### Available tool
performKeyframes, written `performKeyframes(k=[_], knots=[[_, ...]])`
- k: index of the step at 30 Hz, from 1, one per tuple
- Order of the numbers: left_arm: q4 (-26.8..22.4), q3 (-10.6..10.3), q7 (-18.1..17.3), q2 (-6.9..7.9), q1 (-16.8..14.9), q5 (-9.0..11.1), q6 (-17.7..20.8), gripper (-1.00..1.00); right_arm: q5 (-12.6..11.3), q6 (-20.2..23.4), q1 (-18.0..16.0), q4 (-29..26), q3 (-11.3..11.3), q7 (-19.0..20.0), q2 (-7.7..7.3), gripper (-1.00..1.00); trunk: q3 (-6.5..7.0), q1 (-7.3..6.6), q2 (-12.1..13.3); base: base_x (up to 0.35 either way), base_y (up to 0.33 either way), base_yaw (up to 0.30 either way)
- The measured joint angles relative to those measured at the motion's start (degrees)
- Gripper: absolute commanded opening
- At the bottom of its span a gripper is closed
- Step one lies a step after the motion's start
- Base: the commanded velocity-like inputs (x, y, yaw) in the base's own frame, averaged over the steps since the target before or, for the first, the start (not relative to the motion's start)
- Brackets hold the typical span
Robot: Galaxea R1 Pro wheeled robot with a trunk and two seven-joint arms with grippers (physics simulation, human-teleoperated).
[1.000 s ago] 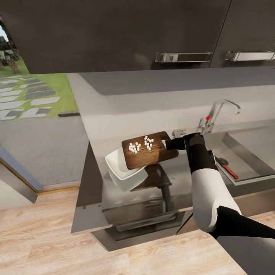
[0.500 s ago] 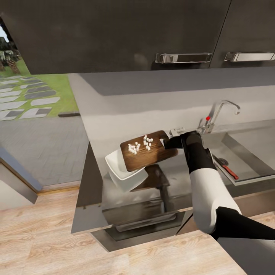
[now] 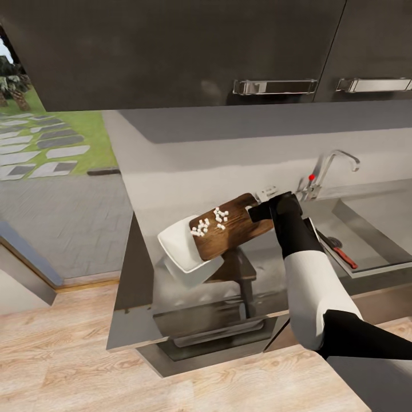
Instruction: In the kitchen, take the Vidalia onion out of the sink, dice it on the chopping board with the paring knife, put the diced onion into the bowl on the countertop, then place both the paring knife and the chopping board into the sink.
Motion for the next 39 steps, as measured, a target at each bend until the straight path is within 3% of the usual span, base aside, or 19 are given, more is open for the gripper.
performKeyframes(k=[5,13,22,24,31,39], knots=[[0.0,0.0,-0.07,0.0,0.0,0.0,0.0,1.0,0.0,3.59,-0.66,-0.65,0.06,0.0,0.02,-1.0,0.0,0.0,0.0,0.0,0.0,0.0],[0.0,-0.01,-0.16,0.0,0.0,0.0,0.0,1.0,-0.02,4.26,-0.88,-2.05,1.32,0.0,0.17,-1.0,0.0,0.0,0.0,0.0,0.0,0.0],[0.0,-0.02,-0.22,-0.01,0.0,0.0,0.0,1.0,-0.03,8.45,-1.0,-4.58,11.01,-0.13,0.19,-1.0,0.0,0.0,0.0,0.0,0.0,0.0],[0.0,-0.02,-0.23,-0.01,0.0,0.0,0.0,1.0,-0.01,9.12,-1.04,-4.62,12.0,-0.2,0.22,-1.0,0.0,0.0,0.0,0.0,0.0,0.0],[-0.01,-0.02,-0.24,-0.07,0.0,-0.02,0.0,1.0,3.24,9.67,-3.28,-4.64,12.57,-0.31,0.23,-1.0,0.0,0.0,0.0,0.0,0.0,0.0],[-0.03,-0.02,-0.24,-0.05,0.0,-0.01,0.0,1.0,3.42,10.73,-3.68,-4.64,12.62,-0.32,0.24,-1.0,0.0,0.0,0.0,0.0,0.0,0.0]])
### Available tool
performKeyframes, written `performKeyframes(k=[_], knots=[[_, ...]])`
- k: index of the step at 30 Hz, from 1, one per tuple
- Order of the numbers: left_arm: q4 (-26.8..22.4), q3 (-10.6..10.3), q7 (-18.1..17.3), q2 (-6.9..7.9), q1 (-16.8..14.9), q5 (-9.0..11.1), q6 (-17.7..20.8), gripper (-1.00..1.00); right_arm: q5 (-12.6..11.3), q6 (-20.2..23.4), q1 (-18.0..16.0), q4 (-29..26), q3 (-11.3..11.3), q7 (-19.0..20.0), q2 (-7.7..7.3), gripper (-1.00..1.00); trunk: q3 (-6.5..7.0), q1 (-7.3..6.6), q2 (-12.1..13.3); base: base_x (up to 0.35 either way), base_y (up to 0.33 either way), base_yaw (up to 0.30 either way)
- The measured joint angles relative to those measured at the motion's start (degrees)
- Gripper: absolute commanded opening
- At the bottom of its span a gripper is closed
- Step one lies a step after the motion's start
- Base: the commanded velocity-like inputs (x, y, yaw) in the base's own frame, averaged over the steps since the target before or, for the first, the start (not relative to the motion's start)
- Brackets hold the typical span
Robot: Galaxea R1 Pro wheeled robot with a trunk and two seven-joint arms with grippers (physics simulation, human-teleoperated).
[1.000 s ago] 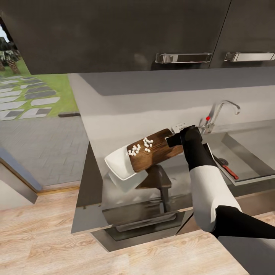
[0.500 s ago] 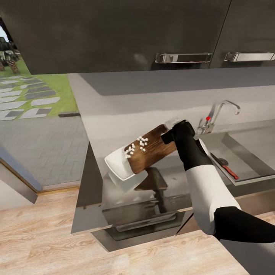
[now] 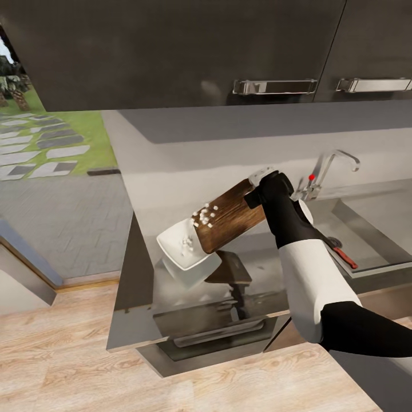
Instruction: In the kitchen, take the Vidalia onion out of the sink, dice it on the chopping board with the paring knife, put the diced onion into the bowl on the countertop, then place both the paring knife and the chopping board into the sink.
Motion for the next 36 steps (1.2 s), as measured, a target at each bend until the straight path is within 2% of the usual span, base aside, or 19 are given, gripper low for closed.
performKeyframes(k=[3,8,16,21,25,30,33,34,36], knots=[[0.02,0.0,0.0,-0.02,0.0,0.01,0.0,1.0,0.07,0.02,-0.01,0.0,0.4,0.0,0.0,-1.0,0.0,0.0,0.0,0.0,0.0,0.0],[0.02,0.0,0.0,-0.01,0.0,-0.02,0.0,1.0,0.11,0.12,-0.01,0.0,3.66,-0.14,0.0,-1.0,0.0,0.0,0.0,0.0,0.0,0.0],[0.02,0.0,0.0,0.03,0.0,0.0,0.0,1.0,2.9,0.1,-0.01,0.0,4.33,-0.74,0.0,-1.0,0.0,0.0,0.0,0.0,0.0,0.0],[0.03,0.0,0.0,0.02,0.0,0.01,0.0,1.0,3.03,0.12,-0.02,0.0,4.4,-0.79,0.0,-1.0,0.0,0.0,0.0,0.0,0.0,0.0],[0.03,0.0,0.0,-0.01,0.0,0.0,0.0,1.0,3.03,0.11,-0.04,-0.01,6.41,-0.77,0.0,-1.0,0.0,0.0,0.0,0.0,0.0,0.0],[0.03,0.0,0.0,-0.02,0.0,0.0,0.0,1.0,3.07,0.09,-0.04,-1.56,6.88,-0.71,0.0,-1.0,0.01,0.0,-0.01,0.0,0.0,0.0],[0.03,0.0,0.0,-0.01,0.0,0.01,0.0,1.0,2.71,0.1,-0.03,-5.67,5.8,-0.26,0.0,-1.0,0.01,0.0,-0.01,0.0,-0.009,0.0],[0.03,0.0,0.0,-0.03,0.0,-0.01,0.0,1.0,2.25,0.18,-0.03,-7.31,3.4,0.55,0.0,-1.0,0.01,0.0,-0.01,0.0,-0.117,0.0],[0.01,0.0,0.0,-0.03,0.01,-0.01,0.02,1.0,2.66,0.26,-0.01,-8.97,-4.68,4.8,-0.07,-1.0,0.0,0.0,0.0,0.0,-0.183,0.0]])
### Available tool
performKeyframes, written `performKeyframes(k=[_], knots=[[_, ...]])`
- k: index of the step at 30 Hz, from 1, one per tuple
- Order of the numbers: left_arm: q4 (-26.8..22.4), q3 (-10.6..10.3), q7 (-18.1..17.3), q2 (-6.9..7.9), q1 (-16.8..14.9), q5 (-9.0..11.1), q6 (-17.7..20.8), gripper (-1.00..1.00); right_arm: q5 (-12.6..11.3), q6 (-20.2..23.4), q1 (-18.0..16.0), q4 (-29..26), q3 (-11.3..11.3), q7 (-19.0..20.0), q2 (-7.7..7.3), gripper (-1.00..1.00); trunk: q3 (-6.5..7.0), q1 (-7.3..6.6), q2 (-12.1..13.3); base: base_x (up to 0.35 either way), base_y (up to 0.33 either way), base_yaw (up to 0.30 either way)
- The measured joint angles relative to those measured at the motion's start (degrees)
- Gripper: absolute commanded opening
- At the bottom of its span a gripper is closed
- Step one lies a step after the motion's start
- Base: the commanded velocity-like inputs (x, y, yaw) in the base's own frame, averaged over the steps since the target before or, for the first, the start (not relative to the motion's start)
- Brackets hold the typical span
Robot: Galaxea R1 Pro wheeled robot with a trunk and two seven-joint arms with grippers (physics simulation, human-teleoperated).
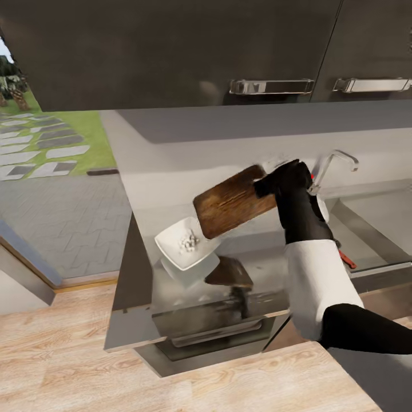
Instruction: In the kitchen, take the Vidalia onion out of the sink, dice it on the chopping board with the paring knife, put the diced onion into the bowl on the countertop, then place both the paring knife and the chopping board into the sink.
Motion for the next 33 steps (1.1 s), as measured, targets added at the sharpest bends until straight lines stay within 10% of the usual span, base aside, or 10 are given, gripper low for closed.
performKeyframes(k=[7,11,33], knots=[[-0.01,0.01,0.0,-0.01,0.01,0.03,0.01,1.0,-0.34,-0.15,-0.01,0.01,-11.39,14.09,-8.51,-1.0,0.01,0.0,0.01,0.0,-0.259,0.0],[-0.03,0.02,0.0,0.0,0.02,0.03,0.01,1.0,-0.06,-0.62,0.0,0.82,-17.65,17.61,-10.88,-1.0,0.0,0.0,0.01,0.0,-0.314,0.0],[-0.02,0.02,0.08,0.0,0.01,0.03,0.04,1.0,0.23,-0.55,-0.01,3.11,-18.12,19.09,-12.27,-1.0,0.0,0.0,0.0,0.0,-0.317,0.046]])
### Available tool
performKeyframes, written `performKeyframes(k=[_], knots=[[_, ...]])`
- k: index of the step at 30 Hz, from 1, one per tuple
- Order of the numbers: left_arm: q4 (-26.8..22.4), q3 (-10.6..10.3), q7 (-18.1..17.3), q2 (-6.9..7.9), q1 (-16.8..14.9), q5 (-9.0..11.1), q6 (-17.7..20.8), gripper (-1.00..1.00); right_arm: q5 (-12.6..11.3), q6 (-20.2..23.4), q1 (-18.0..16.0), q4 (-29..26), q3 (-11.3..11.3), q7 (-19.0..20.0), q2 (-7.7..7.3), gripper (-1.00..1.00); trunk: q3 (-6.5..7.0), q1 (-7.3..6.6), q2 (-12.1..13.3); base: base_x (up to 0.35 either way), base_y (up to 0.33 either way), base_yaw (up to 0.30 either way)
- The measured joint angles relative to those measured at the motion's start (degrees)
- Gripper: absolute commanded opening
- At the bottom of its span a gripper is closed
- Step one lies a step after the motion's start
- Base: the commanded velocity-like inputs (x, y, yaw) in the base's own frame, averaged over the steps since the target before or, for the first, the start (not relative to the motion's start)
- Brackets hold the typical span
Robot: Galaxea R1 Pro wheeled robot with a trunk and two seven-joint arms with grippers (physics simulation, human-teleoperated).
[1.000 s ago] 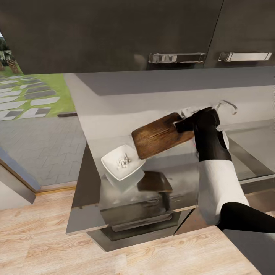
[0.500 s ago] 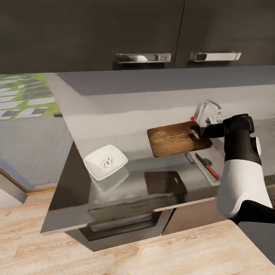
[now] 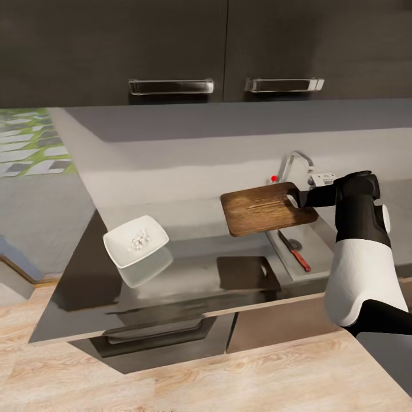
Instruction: In the kitchen, take the Vidalia onion out of the sink, dice it on the chopping board with the paring knife, put the diced onion into the bowl on the countertop, then place both the paring knife and the chopping board into the sink.
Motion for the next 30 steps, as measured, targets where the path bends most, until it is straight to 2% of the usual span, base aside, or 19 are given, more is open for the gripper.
performKeyframes(k=[4,13,19,20,22,23,24,25,26,27,28,29,30], knots=[[0.0,0.0,0.0,0.0,0.0,0.0,0.03,1.0,-0.05,0.04,0.0,0.0,-0.04,-0.05,-0.05,-1.0,0.0,0.0,0.0,0.0,-0.317,0.184],[0.0,0.0,0.0,0.0,0.0,0.0,0.05,1.0,0.13,-0.05,0.0,0.13,0.0,-0.07,-0.02,-1.0,0.0,0.0,0.0,0.0,-0.317,0.029],[0.01,-0.01,-0.03,0.0,-0.01,-0.01,0.05,1.0,0.11,-0.03,0.01,2.43,0.01,-0.39,0.05,-1.0,0.0,0.0,0.0,0.0,-0.216,0.183],[0.02,-0.01,-0.02,0.0,-0.01,-0.01,0.02,1.0,-0.08,0.04,0.04,4.08,0.02,-1.32,0.17,-1.0,-0.01,0.0,0.0,0.0,-0.027,0.041],[0.03,-0.01,-0.02,0.0,-0.02,0.0,0.03,1.0,0.17,-0.26,0.03,6.61,-0.16,-5.6,0.83,-1.0,-0.01,0.0,0.01,0.0,-0.011,0.017],[0.03,-0.01,-0.02,0.0,-0.02,0.0,0.03,1.0,0.11,-0.34,0.03,7.19,-0.28,-7.41,1.55,-1.0,-0.01,0.01,0.01,0.0,-0.005,0.007],[0.05,-0.02,-0.02,-0.01,-0.03,-0.01,0.02,1.0,-0.69,-0.17,0.05,7.73,-0.91,-10.13,3.22,-1.0,-0.01,0.0,0.01,0.0,-0.003,0.004],[0.05,-0.01,-0.03,-0.01,-0.03,-0.01,0.03,1.0,-2.39,0.34,0.04,7.93,-2.19,-12.41,4.68,-1.0,0.0,0.0,0.01,0.0,-0.001,0.002],[0.06,-0.02,-0.05,-0.01,-0.03,-0.01,0.03,1.0,-2.96,0.26,0.04,8.09,-5.41,-16.95,7.0,-1.0,0.0,0.0,0.0,0.0,-0.001,0.001],[0.05,-0.01,-0.03,-0.01,-0.03,-0.01,0.03,1.0,-2.44,-0.01,0.05,8.14,-8.32,-20.75,8.57,-1.0,0.0,0.0,0.01,0.0,0.0,0.0],[0.05,-0.01,-0.03,-0.01,-0.03,0.0,0.03,1.0,-2.71,-0.6,0.05,8.15,-13.12,-26.82,10.52,-1.0,0.0,0.0,0.0,0.0,0.0,0.0],[0.04,-0.01,-0.03,0.0,-0.02,0.0,0.03,1.0,-2.17,-1.7,0.05,8.15,-16.32,-31.04,11.57,-1.0,0.0,0.0,0.01,0.0,0.0,0.0],[0.04,-0.01,-0.03,0.0,-0.02,0.0,0.03,1.0,-4.22,-3.82,0.03,8.17,-20.32,-36.86,12.23,-1.0,0.0,0.0,0.0,0.0,0.0,0.0]])
